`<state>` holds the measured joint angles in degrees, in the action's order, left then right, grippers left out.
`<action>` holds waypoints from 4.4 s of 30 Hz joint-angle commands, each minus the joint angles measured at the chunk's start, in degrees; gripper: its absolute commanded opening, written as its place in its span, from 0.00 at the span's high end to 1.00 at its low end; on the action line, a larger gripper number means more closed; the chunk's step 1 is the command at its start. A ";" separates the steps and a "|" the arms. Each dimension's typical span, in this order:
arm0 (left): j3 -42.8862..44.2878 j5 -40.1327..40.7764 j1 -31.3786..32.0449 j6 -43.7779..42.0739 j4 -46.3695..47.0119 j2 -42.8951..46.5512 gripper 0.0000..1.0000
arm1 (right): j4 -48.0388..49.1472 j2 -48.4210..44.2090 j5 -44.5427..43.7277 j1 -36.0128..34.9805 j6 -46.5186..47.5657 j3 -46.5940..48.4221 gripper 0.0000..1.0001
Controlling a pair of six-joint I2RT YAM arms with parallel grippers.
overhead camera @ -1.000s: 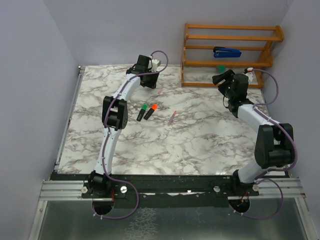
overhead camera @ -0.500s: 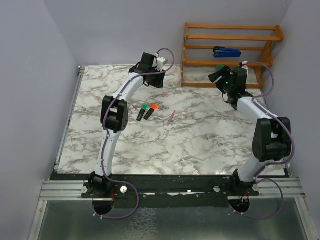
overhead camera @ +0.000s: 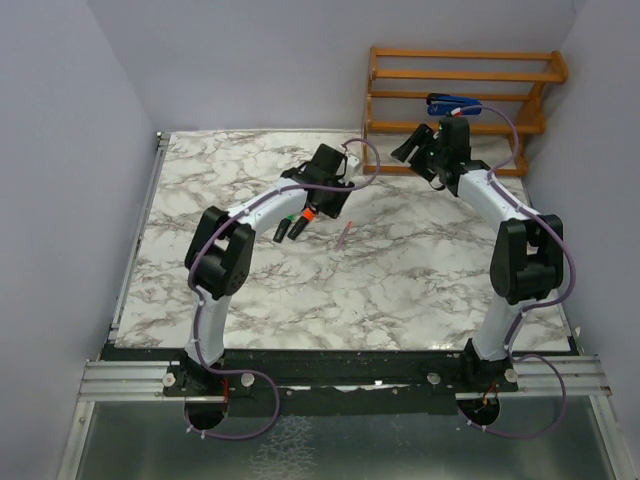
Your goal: Insert the pens into the pen caps
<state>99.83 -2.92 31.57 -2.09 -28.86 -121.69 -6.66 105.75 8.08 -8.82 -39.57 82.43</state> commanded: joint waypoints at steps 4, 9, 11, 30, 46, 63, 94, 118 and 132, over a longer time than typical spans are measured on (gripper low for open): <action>-14.10 1.73 3.91 5.93 5.64 10.95 0.55 | -2.55 -3.01 -0.72 0.56 0.80 -2.22 0.29; -16.22 4.51 5.47 6.90 7.27 9.34 0.55 | -2.71 -5.14 -1.27 0.55 1.52 -4.33 0.28; -16.78 3.72 6.36 7.54 8.47 8.35 0.55 | -2.95 -6.19 -2.27 0.62 2.21 -5.15 0.27; -18.08 4.73 10.05 9.77 8.75 4.17 0.57 | -3.28 -8.50 -2.98 2.20 3.98 -7.20 0.25; -18.89 6.49 11.09 11.81 6.89 -0.11 1.00 | -5.02 -10.17 -3.19 2.92 1.95 -6.58 0.23; -40.83 11.50 2.03 14.18 12.52 43.98 1.00 | -18.77 17.79 -9.18 -12.00 -5.93 27.86 0.28; -46.63 5.32 0.42 19.31 12.78 50.01 1.00 | -12.06 36.92 0.36 -17.78 -4.65 39.76 0.31; -48.32 5.69 0.42 20.01 11.29 53.31 1.00 | -10.35 29.93 -2.18 -18.52 -3.98 27.44 0.31; -49.17 5.38 0.42 20.80 11.29 53.95 1.00 | -9.30 22.48 -5.11 -17.56 -2.26 22.95 0.27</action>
<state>51.57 3.42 32.25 17.89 -16.97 -69.52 -16.36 133.99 5.50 -27.20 -42.96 107.20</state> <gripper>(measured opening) 0.027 0.726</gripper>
